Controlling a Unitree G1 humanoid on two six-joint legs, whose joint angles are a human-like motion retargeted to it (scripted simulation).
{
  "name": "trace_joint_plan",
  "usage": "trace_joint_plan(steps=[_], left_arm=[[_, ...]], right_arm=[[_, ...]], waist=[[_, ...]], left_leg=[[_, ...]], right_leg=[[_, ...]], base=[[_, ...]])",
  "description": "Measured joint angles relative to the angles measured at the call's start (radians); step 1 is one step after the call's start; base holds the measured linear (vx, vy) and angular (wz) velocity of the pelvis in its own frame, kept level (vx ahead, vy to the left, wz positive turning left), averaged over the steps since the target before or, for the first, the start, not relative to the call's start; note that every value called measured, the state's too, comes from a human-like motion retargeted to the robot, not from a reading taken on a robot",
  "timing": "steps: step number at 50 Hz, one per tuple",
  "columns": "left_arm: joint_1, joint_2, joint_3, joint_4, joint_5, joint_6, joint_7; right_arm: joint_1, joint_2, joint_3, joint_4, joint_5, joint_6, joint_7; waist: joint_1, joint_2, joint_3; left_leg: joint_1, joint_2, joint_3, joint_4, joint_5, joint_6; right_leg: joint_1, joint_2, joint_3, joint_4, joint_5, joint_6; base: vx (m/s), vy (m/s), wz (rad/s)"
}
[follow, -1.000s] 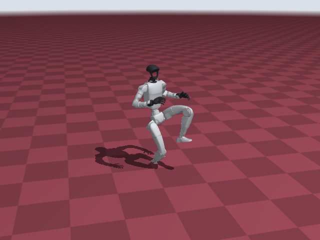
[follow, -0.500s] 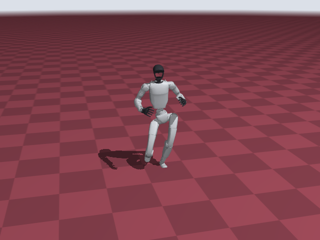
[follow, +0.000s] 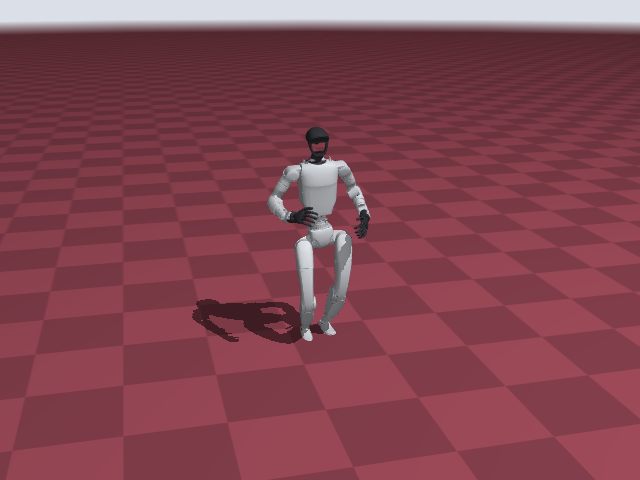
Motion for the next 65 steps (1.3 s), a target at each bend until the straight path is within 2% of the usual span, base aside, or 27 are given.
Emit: trace_joint_plan(steps=[6, 10, 16, 18, 20, 25, 27, 30, 32, 35, 37, 43, 45, 50, 58, 60, 65], left_arm=[[0.018, 0.004, -0.015, 0.014, -0.032, -0.004, -0.036], [0.026, 0.001, -0.034, 0.009, -0.053, -0.019, -0.028], [0.008, -0.007, -0.066, -0.032, -0.057, -0.050, 0.000], [0.006, -0.009, -0.076, -0.044, -0.051, -0.060, 0.007], [-0.014, -0.004, -0.081, -0.057, -0.044, -0.069, 0.020], [-0.025, 0.001, -0.101, -0.070, -0.021, -0.081, 0.025], [-0.044, 0.008, -0.103, -0.072, -0.013, -0.080, 0.021], [-0.042, 0.006, -0.115, -0.072, -0.004, -0.077, 0.012], [-0.067, 0.013, -0.108, -0.069, -0.008, -0.067, -0.004], [-0.064, 0.008, -0.118, -0.067, -0.007, -0.061, -0.017], [-0.085, 0.015, -0.108, -0.065, -0.023, -0.048, -0.042], [-0.076, -0.010, -0.124, -0.067, -0.050, -0.028, -0.079], [-0.085, -0.006, -0.111, -0.071, -0.088, -0.009, -0.111], [-0.047, -0.037, -0.117, -0.058, -0.110, 0.006, -0.135], [0.009, -0.056, -0.095, -0.024, -0.150, 0.029, -0.170], [0.010, -0.045, -0.075, -0.016, -0.174, 0.035, -0.192], [0.052, -0.064, -0.077, 0.006, -0.185, 0.042, -0.201]], right_arm=[[-0.037, 0.011, 0.026, 0.048, 0.034, 0.010, 0.044], [-0.044, 0.017, 0.033, 0.071, 0.057, 0.011, 0.049], [-0.045, 0.023, 0.035, 0.084, 0.059, 0.007, 0.035], [-0.037, 0.027, 0.040, 0.086, 0.053, 0.006, 0.033], [-0.050, 0.028, 0.037, 0.084, 0.042, 0.005, 0.029], [-0.046, 0.030, 0.047, 0.087, 0.018, 0.012, 0.044], [-0.061, 0.030, 0.045, 0.086, 0.011, 0.020, 0.063], [-0.051, 0.029, 0.058, 0.090, -0.002, 0.026, 0.084], [-0.072, 0.032, 0.057, 0.090, -0.002, 0.039, 0.118], [-0.059, 0.035, 0.071, 0.096, -0.008, 0.046, 0.142], [-0.077, 0.043, 0.072, 0.097, 0.003, 0.058, 0.178], [-0.057, 0.064, 0.093, 0.111, 0.011, 0.071, 0.223], [-0.073, 0.074, 0.087, 0.117, 0.034, 0.082, 0.259], [-0.050, 0.078, 0.079, 0.139, 0.043, 0.092, 0.275], [-0.037, 0.088, 0.020, 0.152, 0.091, 0.095, 0.277], [-0.046, 0.091, -0.006, 0.143, 0.127, 0.092, 0.283], [-0.023, 0.101, -0.032, 0.141, 0.159, 0.083, 0.268]], waist=[[0.038, 0.083, -0.033], [0.039, 0.100, -0.059], [0.012, 0.086, -0.076], [0.003, 0.083, -0.067], [-0.007, 0.075, -0.080], [-0.029, 0.055, -0.066], [-0.037, 0.049, -0.085], [-0.045, 0.028, -0.071], [-0.053, 0.030, -0.112], [-0.061, 0.005, -0.105], [-0.067, 0.006, -0.143], [-0.079, -0.047, -0.141], [-0.067, -0.024, -0.174], [-0.069, -0.070, -0.165], [-0.081, -0.107, -0.167], [-0.058, -0.042, -0.190], [-0.068, -0.059, -0.169]], left_leg=[[-0.125, 0.194, 0.092, 0.212, -0.020, -0.036], [-0.136, 0.245, 0.154, 0.187, -0.013, -0.041], [-0.070, 0.193, 0.197, 0.023, 0.017, -0.045], [-0.064, 0.191, 0.207, 0.041, 0.009, -0.053], [-0.040, 0.155, 0.210, -0.063, 0.039, -0.052], [-0.035, 0.134, 0.226, -0.065, 0.053, -0.072], [-0.027, 0.110, 0.222, -0.159, 0.087, -0.073], [-0.046, 0.107, 0.236, -0.100, 0.088, -0.085], [-0.036, 0.083, 0.226, -0.249, 0.149, -0.085], [-0.053, 0.071, 0.236, -0.200, 0.157, -0.093], [-0.025, 0.047, 0.221, -0.366, 0.226, -0.094], [-0.038, 0.014, 0.224, -0.314, 0.244, -0.094], [0.021, 0.024, 0.209, -0.505, 0.307, -0.097], [0.040, -0.008, 0.224, -0.492, 0.336, -0.098], [0.064, -0.019, 0.249, -0.475, 0.331, -0.100], [0.099, 0.051, 0.255, -0.584, 0.341, -0.113], [0.114, 0.040, 0.285, -0.529, 0.336, -0.111]], right_leg=[[0.021, 0.089, -0.087, -0.092, 0.016, -0.017], [0.034, 0.090, -0.121, -0.143, 0.023, -0.010], [0.036, 0.033, -0.139, -0.152, 0.015, 0.014], [0.026, 0.008, -0.142, -0.100, 0.000, 0.023], [0.015, -0.006, -0.146, -0.127, 0.006, 0.028], [-0.014, -0.063, -0.154, -0.043, -0.009, 0.047], [-0.036, -0.071, -0.167, -0.064, -0.002, 0.045], [-0.051, -0.130, -0.177, 0.007, -0.018, 0.050], [-0.079, -0.126, -0.197, -0.047, -0.002, 0.041], [-0.090, -0.185, -0.189, 0.011, -0.011, 0.052], [-0.109, -0.168, -0.199, -0.051, 0.009, 0.047], [-0.116, -0.245, -0.166, 0.007, 0.002, 0.076], [-0.092, -0.172, -0.193, -0.108, 0.024, 0.066], [-0.095, -0.233, -0.167, -0.048, 0.016, 0.085], [-0.073, -0.262, -0.159, -0.025, 0.000, 0.100], [-0.014, -0.131, -0.210, -0.183, 0.035, 0.077], [-0.014, -0.180, -0.188, -0.111, 0.023, 0.094]], base=[[0.08, -0.02, 0.11], [0.09, 0.01, 0.24], [0.06, 0.04, 0.25], [0.00, 0.00, 0.00], [0.03, 0.03, 0.21], [-0.02, 0.00, 0.15], [-0.02, -0.02, 0.19], [-0.09, -0.03, 0.17], [0.02, -0.03, 0.24], [-0.06, -0.04, 0.27], [0.05, -0.05, 0.26], [-0.03, -0.06, 0.26], [0.13, -0.09, -0.09], [-0.03, -0.07, 0.09], [0.01, -0.04, -0.01], [0.16, -0.06, -0.55], [-0.03, -0.02, -0.11]])
